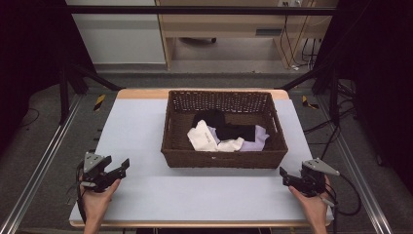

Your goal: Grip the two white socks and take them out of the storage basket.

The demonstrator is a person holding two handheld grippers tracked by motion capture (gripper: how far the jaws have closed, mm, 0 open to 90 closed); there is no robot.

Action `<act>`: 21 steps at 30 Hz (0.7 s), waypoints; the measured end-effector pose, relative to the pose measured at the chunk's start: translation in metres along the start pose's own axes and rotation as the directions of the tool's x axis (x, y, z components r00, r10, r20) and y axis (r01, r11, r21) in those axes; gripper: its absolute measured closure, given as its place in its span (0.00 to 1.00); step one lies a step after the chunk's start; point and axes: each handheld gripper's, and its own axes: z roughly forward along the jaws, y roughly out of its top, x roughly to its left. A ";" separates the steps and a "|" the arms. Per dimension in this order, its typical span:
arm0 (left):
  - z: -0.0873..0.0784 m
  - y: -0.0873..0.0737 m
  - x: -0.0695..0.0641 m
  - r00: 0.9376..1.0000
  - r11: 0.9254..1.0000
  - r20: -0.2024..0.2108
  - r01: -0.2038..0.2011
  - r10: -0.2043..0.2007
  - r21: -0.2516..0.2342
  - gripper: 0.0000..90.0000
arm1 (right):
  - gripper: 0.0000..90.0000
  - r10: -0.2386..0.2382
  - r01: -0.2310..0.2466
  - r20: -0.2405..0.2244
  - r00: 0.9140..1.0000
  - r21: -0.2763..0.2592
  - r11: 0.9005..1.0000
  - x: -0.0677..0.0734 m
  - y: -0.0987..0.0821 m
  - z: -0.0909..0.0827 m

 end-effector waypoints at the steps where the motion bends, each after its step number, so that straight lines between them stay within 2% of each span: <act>1: -0.002 0.000 0.000 1.000 1.000 0.002 -0.001 0.001 -0.005 0.32 | 0.18 0.004 -0.004 -0.009 1.000 -0.011 1.000 0.001 0.000 -0.001; 4: -0.005 0.001 -0.001 1.000 1.000 0.010 0.003 -0.002 -0.022 0.32 | 0.18 0.023 -0.024 -0.026 0.999 -0.031 0.999 0.002 0.000 -0.002; 5: -0.008 0.003 -0.003 1.000 1.000 0.023 0.003 -0.002 -0.029 0.32 | 0.18 0.027 -0.029 -0.025 0.999 -0.071 0.997 0.002 0.000 -0.005; 6: -0.008 0.003 -0.003 1.000 1.000 0.023 0.003 -0.002 -0.029 0.31 | 0.18 0.027 -0.029 -0.025 0.999 -0.071 0.997 0.002 0.000 -0.005; 7: -0.009 0.005 -0.005 1.000 0.999 0.031 0.000 0.001 -0.041 0.30 | 0.18 0.027 -0.029 -0.023 0.999 -0.101 0.994 0.003 -0.001 -0.006; 17: -0.018 0.020 -0.016 0.999 0.996 0.046 -0.012 0.016 -0.088 0.26 | 0.18 0.017 -0.019 -0.021 1.000 -0.086 0.996 0.006 -0.001 -0.003; 21: -0.023 0.026 -0.017 0.998 0.994 0.060 0.000 0.006 -0.112 0.25 | 0.18 0.009 -0.009 -0.010 1.000 -0.075 0.997 0.007 -0.002 -0.003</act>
